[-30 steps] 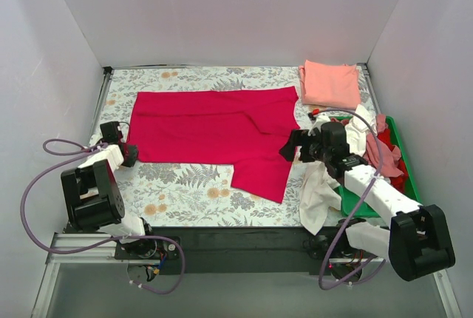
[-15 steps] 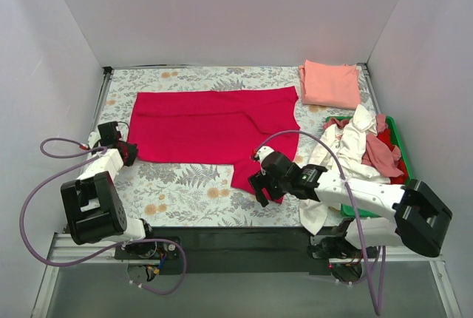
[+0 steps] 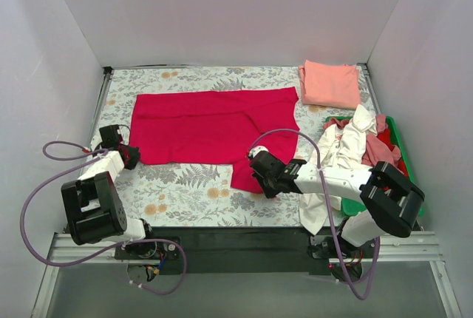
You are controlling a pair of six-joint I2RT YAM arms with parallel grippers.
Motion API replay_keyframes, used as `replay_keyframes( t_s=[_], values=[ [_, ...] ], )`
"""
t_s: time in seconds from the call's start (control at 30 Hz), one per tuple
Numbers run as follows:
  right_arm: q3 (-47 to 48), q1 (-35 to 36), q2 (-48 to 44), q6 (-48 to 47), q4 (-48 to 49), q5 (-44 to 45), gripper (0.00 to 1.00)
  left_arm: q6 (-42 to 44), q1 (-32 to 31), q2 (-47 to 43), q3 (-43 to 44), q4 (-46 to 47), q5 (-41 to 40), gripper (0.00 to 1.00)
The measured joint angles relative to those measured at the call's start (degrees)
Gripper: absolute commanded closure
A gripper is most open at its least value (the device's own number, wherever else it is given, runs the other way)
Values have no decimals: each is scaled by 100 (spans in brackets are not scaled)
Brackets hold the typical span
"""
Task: Fold and stack the t-shirts
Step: Fold the tshirt
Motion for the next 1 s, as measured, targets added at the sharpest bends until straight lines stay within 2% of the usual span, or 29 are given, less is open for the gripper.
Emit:
replay_keyframes(
  t_s=[0.1,0.13,0.37,0.6,0.8,1.0],
  values=[
    [37,-4,26,74,-39,118,98,0,0,-9,0,-4,24,100],
    [42,-9,28,81,-61,160,99,-2,0,-24,0,-11,26,100],
    [225,-286,13,17,-422,424,99,7,0,-225,7,-35,92,100],
    [1078,-1021,-170,-374,-560,400,99,11,0,-210,173,-90,155,100],
    [1958,-1679,-136,-807,-544,251,99,13,0,179,804,-227,243,100],
    [2852,-2140,450,-1248,-544,28,99,11,0,664,1403,-348,293,100]
  ],
)
